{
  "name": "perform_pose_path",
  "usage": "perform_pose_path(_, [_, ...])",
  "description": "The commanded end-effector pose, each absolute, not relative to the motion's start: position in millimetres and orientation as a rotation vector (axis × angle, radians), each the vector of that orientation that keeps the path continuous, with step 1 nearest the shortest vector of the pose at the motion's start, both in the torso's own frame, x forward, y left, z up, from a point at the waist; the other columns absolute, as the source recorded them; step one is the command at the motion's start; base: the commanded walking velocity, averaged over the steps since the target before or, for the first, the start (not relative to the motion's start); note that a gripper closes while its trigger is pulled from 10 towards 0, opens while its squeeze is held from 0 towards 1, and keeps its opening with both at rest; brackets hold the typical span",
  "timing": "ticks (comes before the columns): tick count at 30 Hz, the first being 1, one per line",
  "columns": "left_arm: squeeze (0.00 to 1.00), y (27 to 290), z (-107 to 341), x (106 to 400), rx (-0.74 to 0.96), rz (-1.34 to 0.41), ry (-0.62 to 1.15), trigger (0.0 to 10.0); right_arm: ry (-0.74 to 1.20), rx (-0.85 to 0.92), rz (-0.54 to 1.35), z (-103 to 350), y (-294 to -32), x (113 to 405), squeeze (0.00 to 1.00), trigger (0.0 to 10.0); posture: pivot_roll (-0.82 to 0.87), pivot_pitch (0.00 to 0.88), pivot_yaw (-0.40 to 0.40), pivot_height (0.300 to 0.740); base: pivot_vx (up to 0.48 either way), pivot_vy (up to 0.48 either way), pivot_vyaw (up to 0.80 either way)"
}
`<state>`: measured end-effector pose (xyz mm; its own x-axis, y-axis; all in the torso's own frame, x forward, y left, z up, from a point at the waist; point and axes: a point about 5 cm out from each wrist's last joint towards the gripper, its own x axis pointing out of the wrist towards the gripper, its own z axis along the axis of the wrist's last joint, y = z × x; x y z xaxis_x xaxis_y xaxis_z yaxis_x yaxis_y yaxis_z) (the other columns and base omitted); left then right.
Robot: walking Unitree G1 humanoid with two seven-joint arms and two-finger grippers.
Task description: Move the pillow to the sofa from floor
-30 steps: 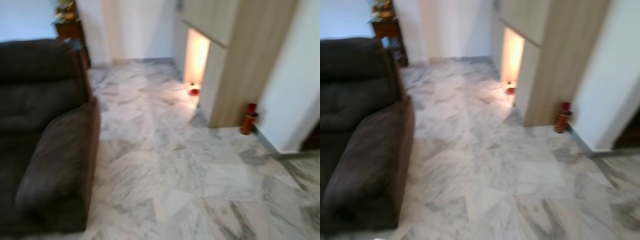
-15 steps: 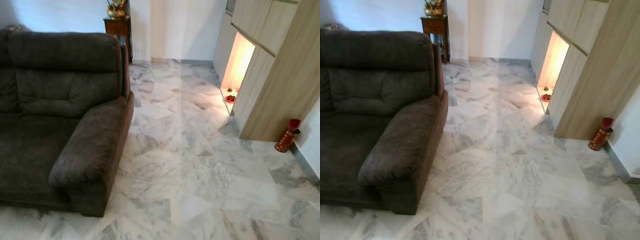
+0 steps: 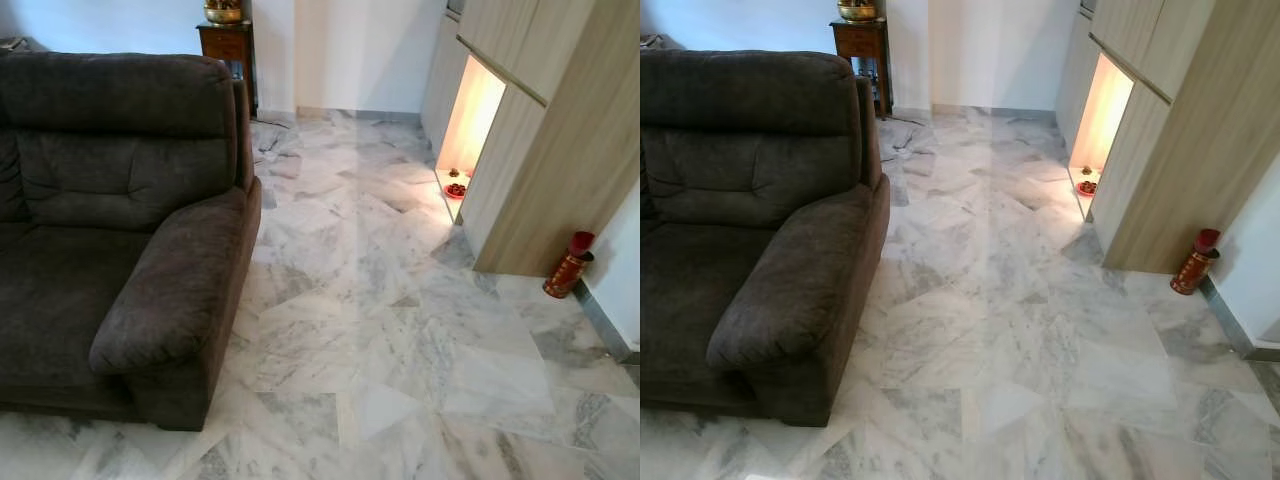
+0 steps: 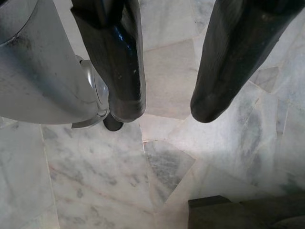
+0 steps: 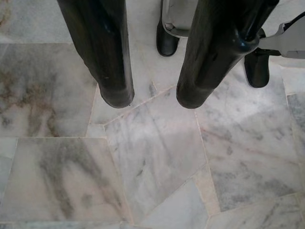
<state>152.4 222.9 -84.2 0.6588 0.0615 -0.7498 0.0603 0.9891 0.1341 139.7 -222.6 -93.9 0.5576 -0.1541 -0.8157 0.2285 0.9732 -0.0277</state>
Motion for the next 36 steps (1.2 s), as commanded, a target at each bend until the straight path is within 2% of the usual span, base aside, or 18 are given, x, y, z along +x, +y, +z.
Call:
perform_pose_path(1, [0.00, 222, -90, 152, 0.064, 0.154, 0.974, 10.0, 0.909, 0.188, -0.059, -76, -186, 200, 0.00, 10.0, 0.17, 0.045, -0.126, 0.740, 0.000, 0.000, 0.00])
perform_pose_path(24, [0.00, 226, -86, 160, 0.085, 0.137, 0.937, 10.0, 0.879, 0.195, -0.093, -74, -188, 202, 0.00, 10.0, 0.18, 0.058, -0.121, 0.740, 0.000, 0.000, 0.00])
perform_pose_path(36, [0.00, 227, -83, 164, 0.157, 0.096, 0.916, 10.0, 0.862, 0.213, -0.245, -71, -212, 202, 0.00, 10.0, 0.18, 0.036, -0.106, 0.740, 0.000, 0.000, 0.00])
